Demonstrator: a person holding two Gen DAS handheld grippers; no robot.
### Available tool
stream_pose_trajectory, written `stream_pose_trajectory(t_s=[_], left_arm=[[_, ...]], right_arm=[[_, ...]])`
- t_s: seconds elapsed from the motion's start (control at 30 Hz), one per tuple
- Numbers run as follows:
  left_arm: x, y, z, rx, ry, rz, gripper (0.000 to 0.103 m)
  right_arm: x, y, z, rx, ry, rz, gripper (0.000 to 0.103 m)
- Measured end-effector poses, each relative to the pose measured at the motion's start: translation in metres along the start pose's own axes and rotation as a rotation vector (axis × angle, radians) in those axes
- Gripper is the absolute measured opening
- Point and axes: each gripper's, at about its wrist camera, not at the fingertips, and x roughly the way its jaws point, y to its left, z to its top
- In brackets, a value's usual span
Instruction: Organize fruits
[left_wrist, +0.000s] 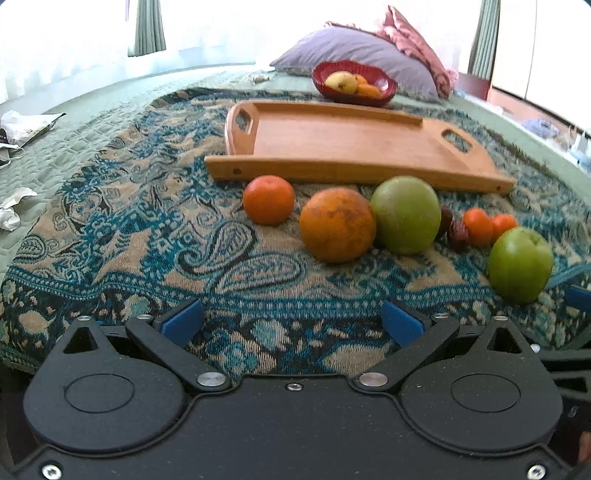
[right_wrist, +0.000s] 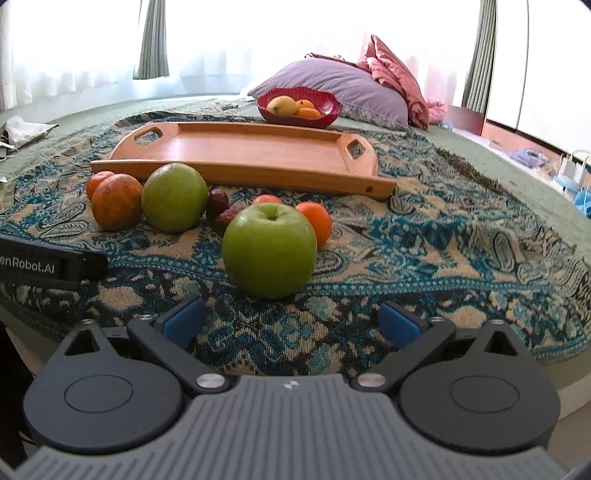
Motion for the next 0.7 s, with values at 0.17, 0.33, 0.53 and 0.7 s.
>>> stream_pose_trajectory(t_s=[0.17, 0.33, 0.53, 0.7], left_arm=[[-0.004, 0.002, 0.008, -0.015, -0.067, -0.036, 0.099], [-0.006, -0.002, 0.018, 0.001, -0.145, -0.053, 0.088], [0.002, -0.006, 0.024, 0.024, -0.177, -0.077, 0.071], [0.012, -0.007, 0.022, 0.014, -0.171, -0.099, 0.062]], right_arm=[[-0.009, 0.007, 0.002, -0.061, -0.089, -0.007, 0.103], [-0.009, 0.003, 0.006, -0.006, -0.128, 0.018, 0.103], [-0.012, -0.006, 0.009, 0.095, -0.194, 0.003, 0.095], [-0.012, -0.005, 0.008, 0.123, -0.232, 0.004, 0.089]])
